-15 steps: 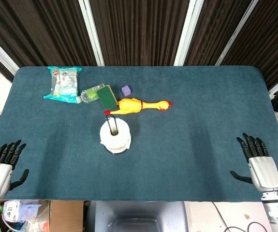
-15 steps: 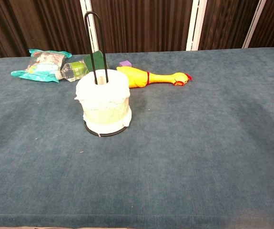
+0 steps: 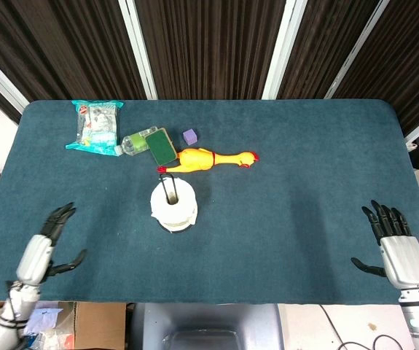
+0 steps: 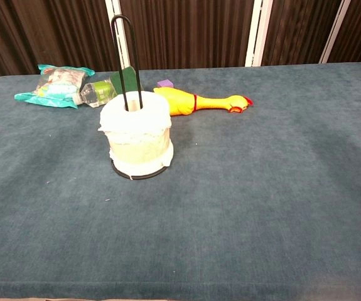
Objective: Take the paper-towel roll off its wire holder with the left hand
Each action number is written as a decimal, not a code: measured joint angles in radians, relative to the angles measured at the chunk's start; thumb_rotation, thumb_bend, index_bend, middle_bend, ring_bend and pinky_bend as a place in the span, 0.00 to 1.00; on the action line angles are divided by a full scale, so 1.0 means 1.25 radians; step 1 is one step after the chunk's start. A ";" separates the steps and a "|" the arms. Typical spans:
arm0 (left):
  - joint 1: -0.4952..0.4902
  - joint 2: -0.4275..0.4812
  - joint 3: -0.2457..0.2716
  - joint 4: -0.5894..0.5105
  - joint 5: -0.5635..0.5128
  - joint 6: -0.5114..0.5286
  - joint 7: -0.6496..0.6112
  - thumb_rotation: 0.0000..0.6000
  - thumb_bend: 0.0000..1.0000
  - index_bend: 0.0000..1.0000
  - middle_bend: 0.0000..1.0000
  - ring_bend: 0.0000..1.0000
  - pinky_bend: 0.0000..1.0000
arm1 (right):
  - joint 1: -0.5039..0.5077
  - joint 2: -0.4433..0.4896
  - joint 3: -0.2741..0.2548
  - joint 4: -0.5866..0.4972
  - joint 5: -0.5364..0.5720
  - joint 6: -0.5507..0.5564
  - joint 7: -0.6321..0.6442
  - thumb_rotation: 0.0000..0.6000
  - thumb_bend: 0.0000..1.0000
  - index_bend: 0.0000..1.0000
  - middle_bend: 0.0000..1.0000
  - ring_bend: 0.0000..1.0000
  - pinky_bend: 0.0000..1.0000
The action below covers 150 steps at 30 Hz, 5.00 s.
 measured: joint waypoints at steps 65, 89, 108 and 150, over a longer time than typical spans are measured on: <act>-0.314 -0.303 -0.255 -0.032 -0.459 -0.472 0.151 1.00 0.58 0.61 0.68 0.73 0.81 | 0.013 0.052 -0.024 0.012 -0.023 -0.036 0.103 1.00 0.05 0.00 0.00 0.00 0.00; -0.284 -0.170 -0.415 -0.359 -0.381 -0.184 0.289 1.00 0.78 0.79 0.81 0.84 0.92 | 0.016 0.057 -0.037 0.007 -0.038 -0.045 0.101 1.00 0.05 0.00 0.00 0.00 0.00; -0.116 0.056 -0.381 -0.333 -0.400 -0.152 0.178 1.00 0.78 0.79 0.81 0.84 0.92 | 0.015 0.047 -0.042 -0.002 -0.045 -0.045 0.065 1.00 0.05 0.00 0.00 0.00 0.00; 0.003 0.067 -0.073 -0.084 -0.140 -0.031 0.185 1.00 0.44 0.00 0.00 0.00 0.00 | 0.007 0.033 -0.040 -0.002 -0.037 -0.030 0.025 1.00 0.05 0.00 0.00 0.00 0.00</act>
